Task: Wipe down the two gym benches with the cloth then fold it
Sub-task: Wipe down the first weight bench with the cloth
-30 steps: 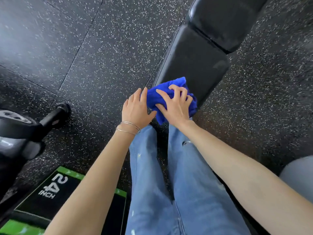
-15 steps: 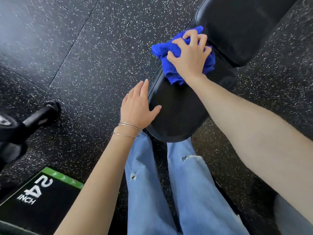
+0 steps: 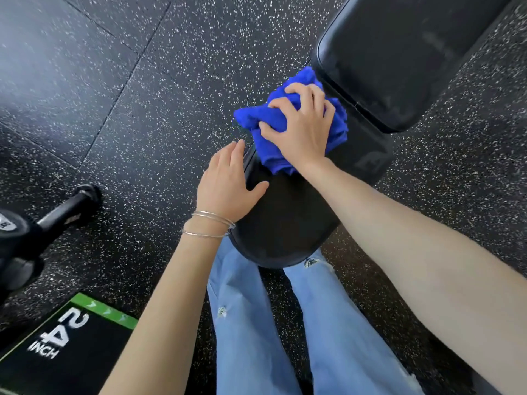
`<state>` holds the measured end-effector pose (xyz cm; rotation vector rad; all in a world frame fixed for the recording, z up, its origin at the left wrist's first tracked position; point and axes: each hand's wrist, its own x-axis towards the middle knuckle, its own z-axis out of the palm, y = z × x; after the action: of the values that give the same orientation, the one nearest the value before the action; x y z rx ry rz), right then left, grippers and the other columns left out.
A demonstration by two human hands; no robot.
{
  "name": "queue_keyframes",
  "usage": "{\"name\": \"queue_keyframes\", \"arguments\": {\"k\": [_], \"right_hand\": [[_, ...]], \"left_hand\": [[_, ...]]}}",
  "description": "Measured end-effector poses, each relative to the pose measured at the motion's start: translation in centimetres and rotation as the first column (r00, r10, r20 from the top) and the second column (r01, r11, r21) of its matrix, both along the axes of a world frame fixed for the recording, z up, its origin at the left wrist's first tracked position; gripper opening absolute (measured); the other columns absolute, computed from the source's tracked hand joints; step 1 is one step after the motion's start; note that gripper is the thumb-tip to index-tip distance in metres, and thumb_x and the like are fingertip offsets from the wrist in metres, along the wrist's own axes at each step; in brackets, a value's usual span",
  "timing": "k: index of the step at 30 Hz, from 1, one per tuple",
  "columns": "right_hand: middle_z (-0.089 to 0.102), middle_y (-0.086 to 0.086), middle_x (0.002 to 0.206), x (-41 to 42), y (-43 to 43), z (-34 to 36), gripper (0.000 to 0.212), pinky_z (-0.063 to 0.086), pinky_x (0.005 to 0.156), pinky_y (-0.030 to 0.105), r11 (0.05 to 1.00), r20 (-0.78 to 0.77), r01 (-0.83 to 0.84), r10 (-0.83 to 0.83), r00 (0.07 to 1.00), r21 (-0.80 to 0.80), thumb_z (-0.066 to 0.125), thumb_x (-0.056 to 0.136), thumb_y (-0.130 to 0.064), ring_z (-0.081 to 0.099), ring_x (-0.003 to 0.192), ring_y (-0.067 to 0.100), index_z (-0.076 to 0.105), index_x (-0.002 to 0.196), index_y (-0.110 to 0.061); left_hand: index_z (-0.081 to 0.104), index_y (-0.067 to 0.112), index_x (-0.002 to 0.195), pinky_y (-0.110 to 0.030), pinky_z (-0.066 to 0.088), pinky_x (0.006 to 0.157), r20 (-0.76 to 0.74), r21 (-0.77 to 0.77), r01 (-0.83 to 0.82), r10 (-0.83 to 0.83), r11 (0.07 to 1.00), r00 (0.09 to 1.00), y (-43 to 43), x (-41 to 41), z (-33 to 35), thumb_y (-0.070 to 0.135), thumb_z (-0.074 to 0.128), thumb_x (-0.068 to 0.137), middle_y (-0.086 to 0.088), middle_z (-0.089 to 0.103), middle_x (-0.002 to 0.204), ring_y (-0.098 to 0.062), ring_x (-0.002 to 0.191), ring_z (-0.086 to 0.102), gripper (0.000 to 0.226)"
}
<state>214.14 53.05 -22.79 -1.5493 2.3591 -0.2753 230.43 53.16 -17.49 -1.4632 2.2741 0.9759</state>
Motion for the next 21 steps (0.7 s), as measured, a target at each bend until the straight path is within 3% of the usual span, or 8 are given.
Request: {"name": "queue_keyframes", "arguments": {"k": [6, 16, 21], "right_hand": [[0.049, -0.010, 0.125, -4.5, -4.8, -1.6, 0.038, 0.030, 0.097, 0.038, 0.994, 0.066, -0.014, 0.007, 0.998, 0.111, 0.053, 0.076, -0.054, 0.040, 0.121, 0.017, 0.062, 0.107, -0.033], [0.054, -0.005, 0.124, -6.9, -2.6, -1.6, 0.041, 0.034, 0.080, 0.034, 0.997, 0.085, -0.071, 0.074, 0.994, -0.035, 0.052, 0.082, -0.053, 0.051, 0.108, 0.018, 0.064, 0.112, -0.027], [0.058, 0.003, 0.120, -9.3, 1.7, -1.4, 0.037, 0.038, 0.080, 0.039, 0.998, 0.140, 0.004, 0.005, 0.990, -0.065, 0.058, 0.083, -0.043, 0.056, 0.100, 0.026, 0.066, 0.110, -0.018]], "left_hand": [[0.015, 0.009, 0.148, -0.038, 0.024, 0.114, -0.005, -0.009, -0.006, 0.006, 1.000, 1.000, -0.2, -2.8, -0.6, 0.043, 0.062, 0.082, -0.008, 0.016, 0.157, -0.025, 0.143, 0.018, 0.088], [0.012, 0.011, 0.149, -0.043, 0.032, 0.109, 0.027, 0.002, 0.058, -0.058, 0.998, 0.998, 0.0, -5.1, -0.7, 0.043, 0.063, 0.081, -0.010, 0.017, 0.155, -0.029, 0.141, 0.022, 0.091], [0.010, 0.010, 0.149, -0.043, 0.031, 0.109, 0.024, -0.007, 0.085, -0.085, 0.996, 0.996, 0.0, -5.7, -0.9, 0.042, 0.064, 0.081, -0.011, 0.017, 0.155, -0.029, 0.141, 0.022, 0.092]]}}
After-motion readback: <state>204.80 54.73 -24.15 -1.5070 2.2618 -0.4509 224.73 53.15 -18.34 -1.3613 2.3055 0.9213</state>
